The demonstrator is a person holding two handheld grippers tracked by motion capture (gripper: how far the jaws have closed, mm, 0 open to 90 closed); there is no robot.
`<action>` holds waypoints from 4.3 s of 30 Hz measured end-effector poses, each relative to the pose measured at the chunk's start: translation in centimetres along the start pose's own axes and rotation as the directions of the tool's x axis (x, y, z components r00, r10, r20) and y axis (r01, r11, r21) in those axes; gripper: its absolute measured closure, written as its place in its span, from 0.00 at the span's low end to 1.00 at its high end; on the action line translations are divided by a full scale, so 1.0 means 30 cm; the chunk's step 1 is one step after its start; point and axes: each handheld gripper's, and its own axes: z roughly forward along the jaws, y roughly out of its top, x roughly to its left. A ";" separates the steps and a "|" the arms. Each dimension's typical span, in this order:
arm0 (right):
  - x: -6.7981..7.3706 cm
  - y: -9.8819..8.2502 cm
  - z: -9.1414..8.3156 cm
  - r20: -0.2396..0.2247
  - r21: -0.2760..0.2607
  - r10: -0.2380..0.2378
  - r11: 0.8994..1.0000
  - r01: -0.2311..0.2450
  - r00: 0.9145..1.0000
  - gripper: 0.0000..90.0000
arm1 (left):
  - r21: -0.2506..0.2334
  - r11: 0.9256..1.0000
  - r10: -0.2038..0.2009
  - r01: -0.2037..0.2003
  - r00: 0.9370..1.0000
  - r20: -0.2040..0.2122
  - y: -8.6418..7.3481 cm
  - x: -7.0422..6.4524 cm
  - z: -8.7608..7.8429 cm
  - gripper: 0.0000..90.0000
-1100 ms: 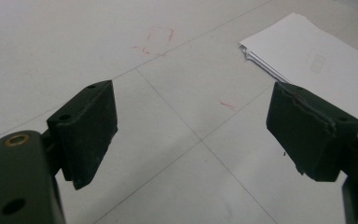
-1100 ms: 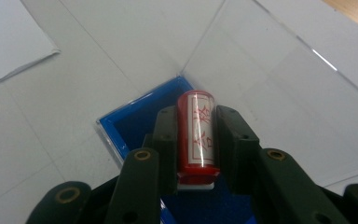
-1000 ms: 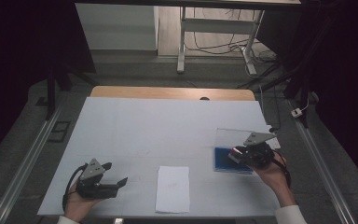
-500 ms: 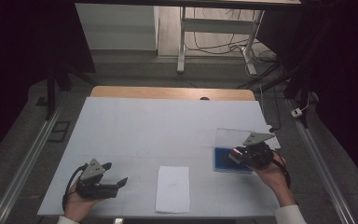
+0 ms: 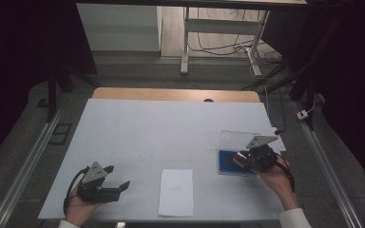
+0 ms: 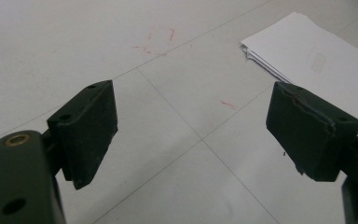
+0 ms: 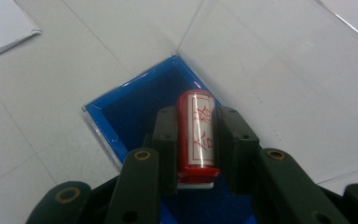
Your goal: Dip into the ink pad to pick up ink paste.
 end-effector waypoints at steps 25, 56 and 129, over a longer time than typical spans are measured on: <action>-0.004 0.013 0.005 -0.009 0.052 0.012 0.999 -0.012 1.000 0.79 | 0.006 1.000 0.004 -0.004 1.000 -0.003 -0.002 0.001 0.002 0.19; 0.008 -0.012 0.016 0.008 0.034 0.017 0.999 -0.018 1.000 0.79 | 0.019 1.000 0.006 -0.006 1.000 -0.001 -0.003 -0.008 0.012 0.19; 0.009 0.024 -0.018 0.015 -0.038 0.037 0.999 -0.036 0.999 0.78 | 0.029 1.000 0.008 -0.008 1.000 -0.025 -0.011 0.006 0.006 0.19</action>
